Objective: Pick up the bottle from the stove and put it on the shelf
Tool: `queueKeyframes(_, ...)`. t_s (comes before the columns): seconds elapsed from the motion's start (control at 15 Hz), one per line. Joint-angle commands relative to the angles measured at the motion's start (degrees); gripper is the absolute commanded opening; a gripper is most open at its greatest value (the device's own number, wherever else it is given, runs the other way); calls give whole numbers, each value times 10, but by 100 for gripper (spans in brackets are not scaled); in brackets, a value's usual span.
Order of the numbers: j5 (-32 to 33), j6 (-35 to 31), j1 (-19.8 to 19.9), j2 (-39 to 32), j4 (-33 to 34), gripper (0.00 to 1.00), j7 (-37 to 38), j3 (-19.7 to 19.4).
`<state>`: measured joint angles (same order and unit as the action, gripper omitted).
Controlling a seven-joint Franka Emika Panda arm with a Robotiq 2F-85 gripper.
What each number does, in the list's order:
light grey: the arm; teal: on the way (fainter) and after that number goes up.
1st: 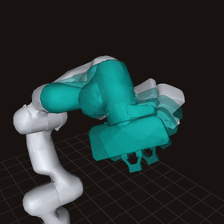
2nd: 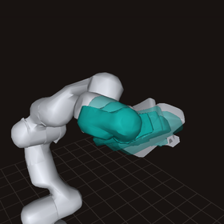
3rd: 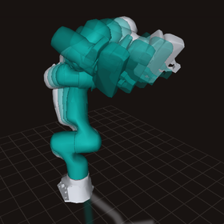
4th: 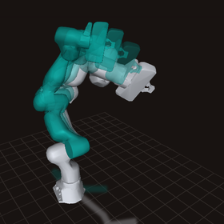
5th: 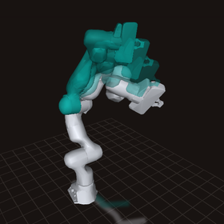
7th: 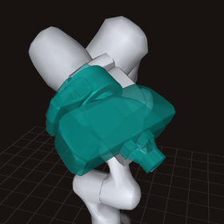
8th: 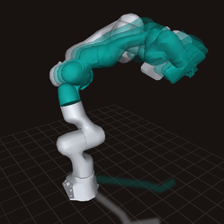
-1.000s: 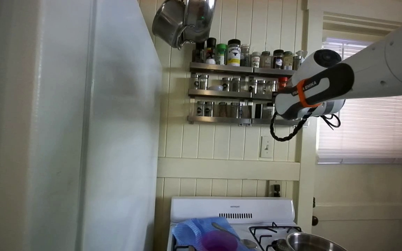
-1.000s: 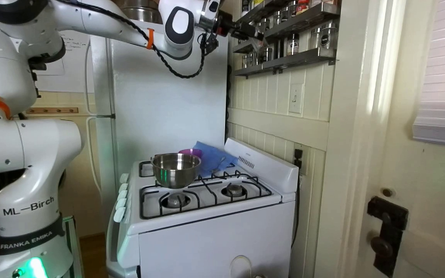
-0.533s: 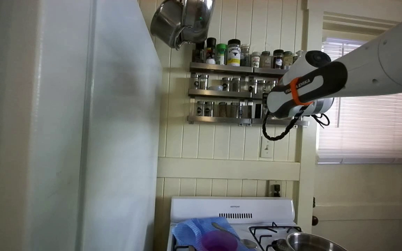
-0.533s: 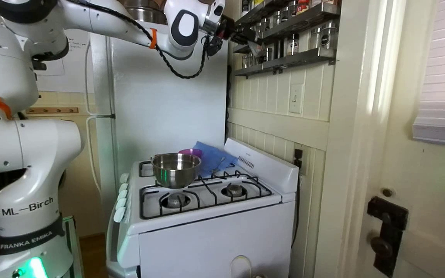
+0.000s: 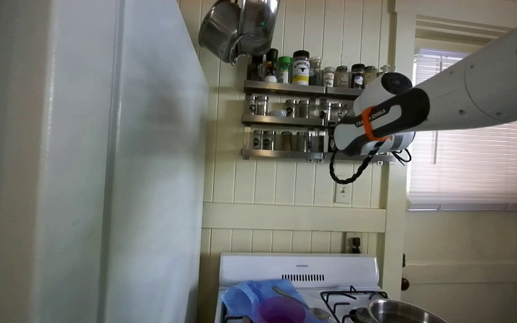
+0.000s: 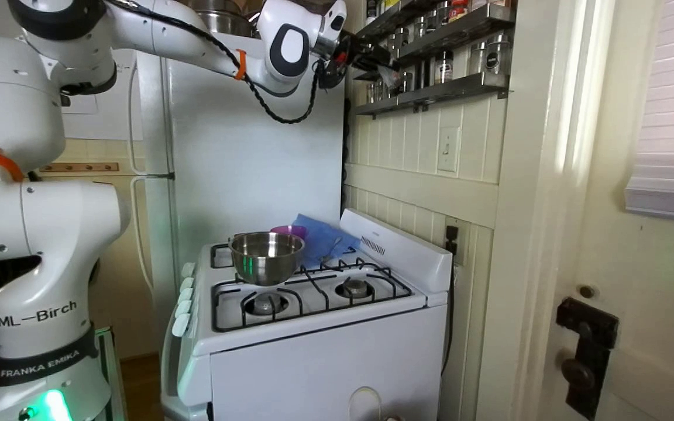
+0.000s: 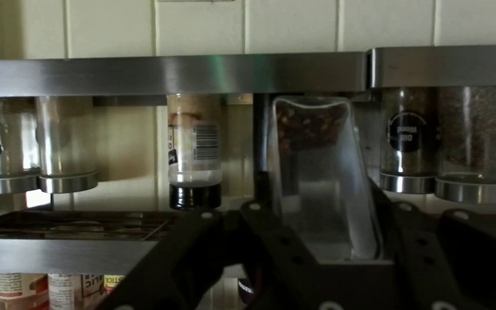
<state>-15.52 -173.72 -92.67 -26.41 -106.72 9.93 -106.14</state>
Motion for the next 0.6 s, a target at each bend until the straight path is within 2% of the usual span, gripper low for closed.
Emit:
queueKeyframes(0.0, 14, -22, 38, 17, 26, 24, -7, 42)
queueKeyframes(0.53, 32, -42, 123, 26, 68, 24, -4, 124)
